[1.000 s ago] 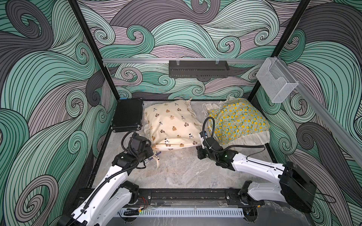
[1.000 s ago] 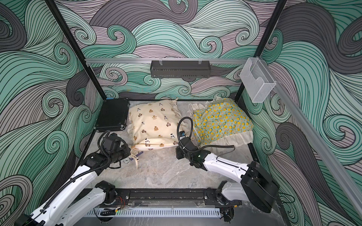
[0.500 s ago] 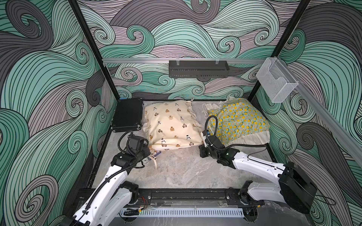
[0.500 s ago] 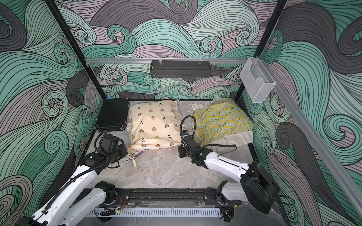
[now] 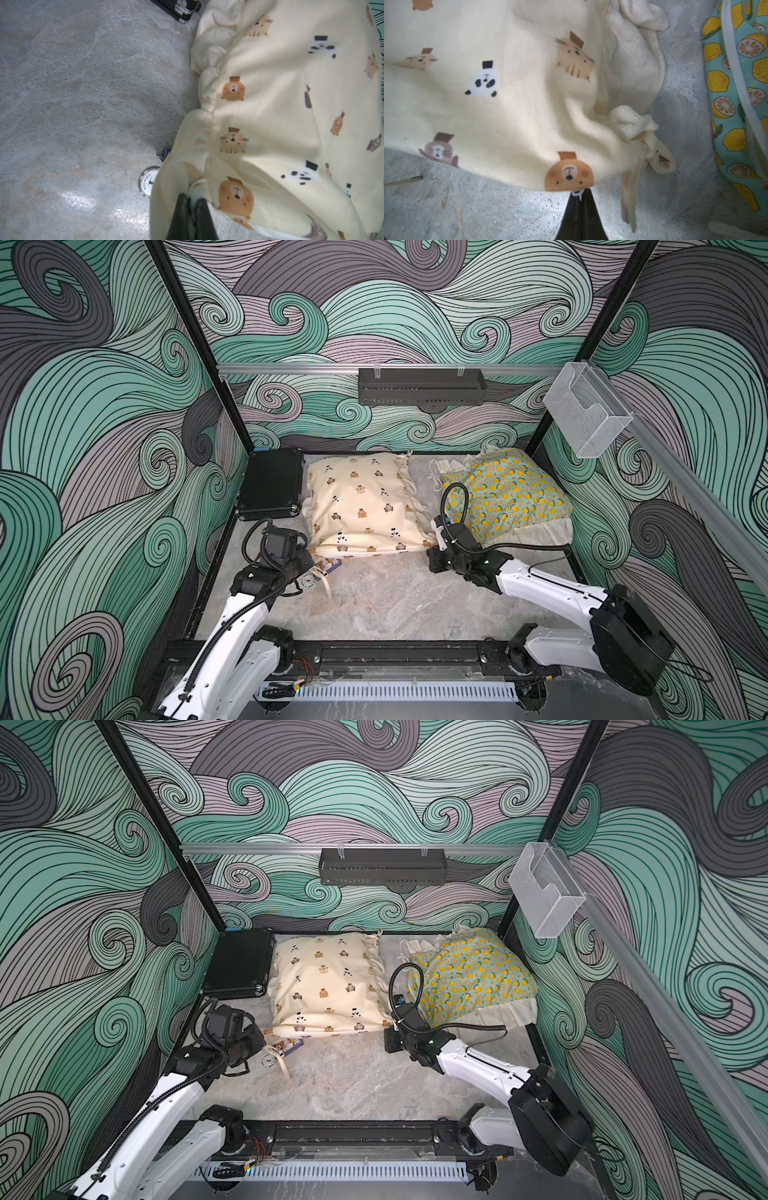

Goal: Zip up pillowcases
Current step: Place the pillowcase at the center of the board.

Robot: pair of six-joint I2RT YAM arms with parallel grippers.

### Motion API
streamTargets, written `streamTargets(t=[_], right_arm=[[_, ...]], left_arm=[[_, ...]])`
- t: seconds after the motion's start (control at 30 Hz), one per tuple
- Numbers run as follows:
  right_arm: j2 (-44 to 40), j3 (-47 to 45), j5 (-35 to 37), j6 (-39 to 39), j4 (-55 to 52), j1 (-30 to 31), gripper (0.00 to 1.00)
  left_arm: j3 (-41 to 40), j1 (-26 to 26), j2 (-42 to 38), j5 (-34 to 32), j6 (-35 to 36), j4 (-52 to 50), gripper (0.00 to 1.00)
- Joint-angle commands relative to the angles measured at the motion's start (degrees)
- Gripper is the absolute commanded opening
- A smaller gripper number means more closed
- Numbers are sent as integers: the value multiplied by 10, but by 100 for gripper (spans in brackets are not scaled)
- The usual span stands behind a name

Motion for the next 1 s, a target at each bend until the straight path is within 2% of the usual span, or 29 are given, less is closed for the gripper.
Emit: streamTargets(t=[0.0,0.23,0.43,0.63,0.8,0.97], right_arm=[[8,23,-25,-3,-16,-5,0],[34,49,-71,42,-9,22,0],[65,82,-40,64,-9,89,0],[126,105,-23,89,14,138,0],[162,119,-24,96,27,156,0],[163,114,-19,105,29,158,0]], left_arm=[[7,11,-12,-23,-4,-19,0],[18,13,-43,-81,-3,-33,0],[29,23,-20,-97,8,-33,0],[7,27,-8,-100,-7,-8,0],[5,32,-6,-117,-3,-10,0],[5,45,-9,-122,-1,-12,0]])
